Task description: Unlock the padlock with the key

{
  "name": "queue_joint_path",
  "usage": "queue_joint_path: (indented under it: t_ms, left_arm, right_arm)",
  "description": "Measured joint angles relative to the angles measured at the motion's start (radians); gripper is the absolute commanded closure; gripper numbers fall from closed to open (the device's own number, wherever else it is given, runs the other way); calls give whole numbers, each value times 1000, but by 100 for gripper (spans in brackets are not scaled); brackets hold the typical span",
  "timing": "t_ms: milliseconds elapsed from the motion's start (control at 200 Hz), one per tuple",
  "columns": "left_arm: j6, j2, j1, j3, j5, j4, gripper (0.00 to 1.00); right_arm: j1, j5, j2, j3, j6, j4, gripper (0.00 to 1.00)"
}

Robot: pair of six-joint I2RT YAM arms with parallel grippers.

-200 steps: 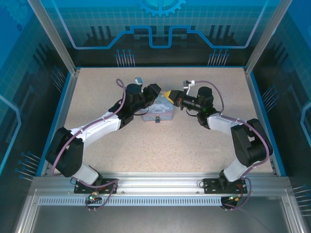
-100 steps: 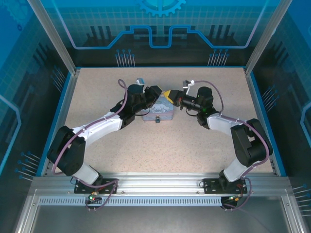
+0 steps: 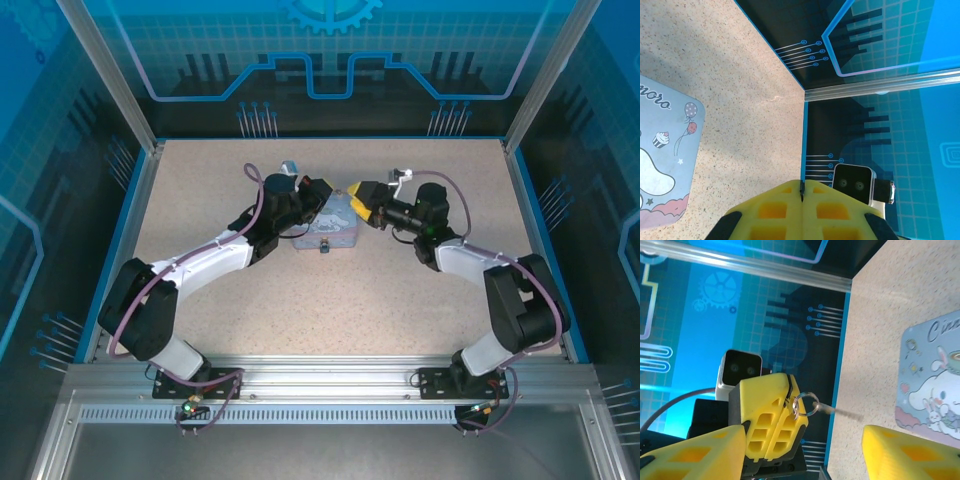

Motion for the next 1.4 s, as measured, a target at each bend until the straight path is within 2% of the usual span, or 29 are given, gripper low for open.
queue_joint_path:
  t_ms: [110, 350, 645, 1015, 1236, 1401]
  left_arm:
    - [0, 0, 0, 0, 0, 0, 100]
    - [0, 0, 0, 0, 0, 0, 100]
    - [0, 0, 0, 0, 1, 0, 100]
    - [0, 0, -6, 3, 0, 0, 100]
    - [0, 0, -6, 8, 0, -2, 100]
    - [6, 0, -7, 11, 0, -12, 100]
  right_arm:
    - [-9, 9, -14, 5, -29, -40, 42]
    - [-9, 13, -15, 103, -102, -142, 60]
    - [23, 8, 24, 188, -117, -147, 63]
    - [48, 8, 72, 190, -116, -139, 64]
    - [53, 6, 73, 177, -104, -106, 69]
    - [53, 7, 73, 150, -90, -72, 70]
